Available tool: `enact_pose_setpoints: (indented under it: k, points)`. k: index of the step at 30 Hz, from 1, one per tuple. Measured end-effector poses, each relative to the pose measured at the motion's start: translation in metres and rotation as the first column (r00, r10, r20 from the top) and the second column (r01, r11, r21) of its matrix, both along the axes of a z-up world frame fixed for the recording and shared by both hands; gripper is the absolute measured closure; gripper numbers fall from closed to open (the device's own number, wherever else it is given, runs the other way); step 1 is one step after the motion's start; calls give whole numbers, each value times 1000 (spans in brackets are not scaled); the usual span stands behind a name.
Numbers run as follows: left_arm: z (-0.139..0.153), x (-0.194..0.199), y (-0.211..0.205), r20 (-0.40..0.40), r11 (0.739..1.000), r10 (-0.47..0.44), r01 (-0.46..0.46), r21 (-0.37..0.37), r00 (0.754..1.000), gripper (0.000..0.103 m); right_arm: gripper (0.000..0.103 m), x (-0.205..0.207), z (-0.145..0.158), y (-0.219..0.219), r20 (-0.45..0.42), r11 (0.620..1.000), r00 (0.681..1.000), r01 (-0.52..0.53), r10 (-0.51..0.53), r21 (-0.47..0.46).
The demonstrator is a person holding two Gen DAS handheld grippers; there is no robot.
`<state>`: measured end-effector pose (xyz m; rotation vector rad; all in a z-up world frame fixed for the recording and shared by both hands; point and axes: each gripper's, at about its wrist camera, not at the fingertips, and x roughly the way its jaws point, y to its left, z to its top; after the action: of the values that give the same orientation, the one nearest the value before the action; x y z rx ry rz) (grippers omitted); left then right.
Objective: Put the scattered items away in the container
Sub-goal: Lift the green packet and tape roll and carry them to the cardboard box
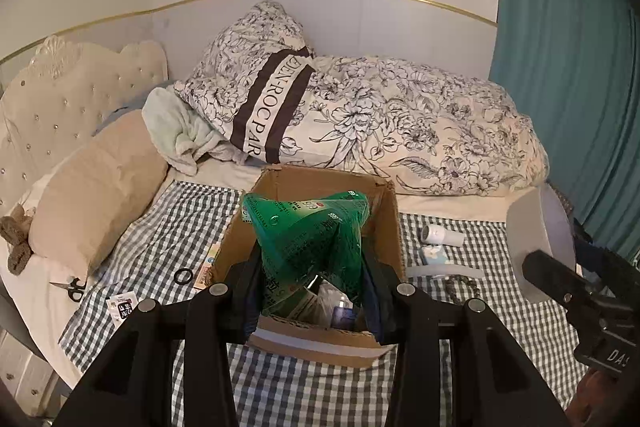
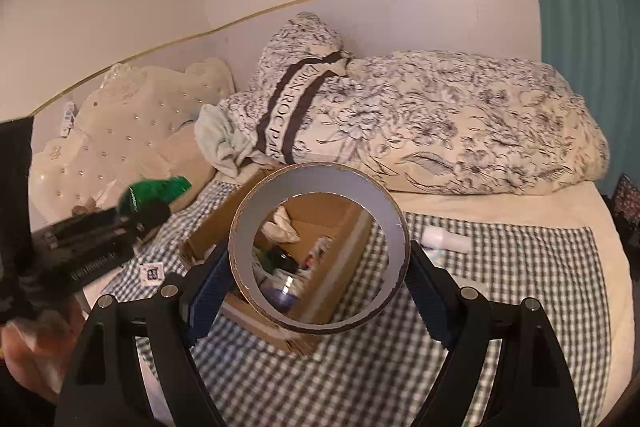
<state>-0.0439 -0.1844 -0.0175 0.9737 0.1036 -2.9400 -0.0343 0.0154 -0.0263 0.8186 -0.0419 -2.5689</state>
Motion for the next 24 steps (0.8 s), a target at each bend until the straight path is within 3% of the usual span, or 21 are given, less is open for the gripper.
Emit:
enact_pose_setpoints:
  k: [9,24]
  points:
    - [-16,-26,-21,21,1000,21,-21,7,1000,61,21,-24,-4,-41,15,997,998,-68,68,22]
    - [-49,-79,-33,75,1000,-5,6,-10,997,61,21,-98,-43,-84,134,994,985,-111,111,-9]
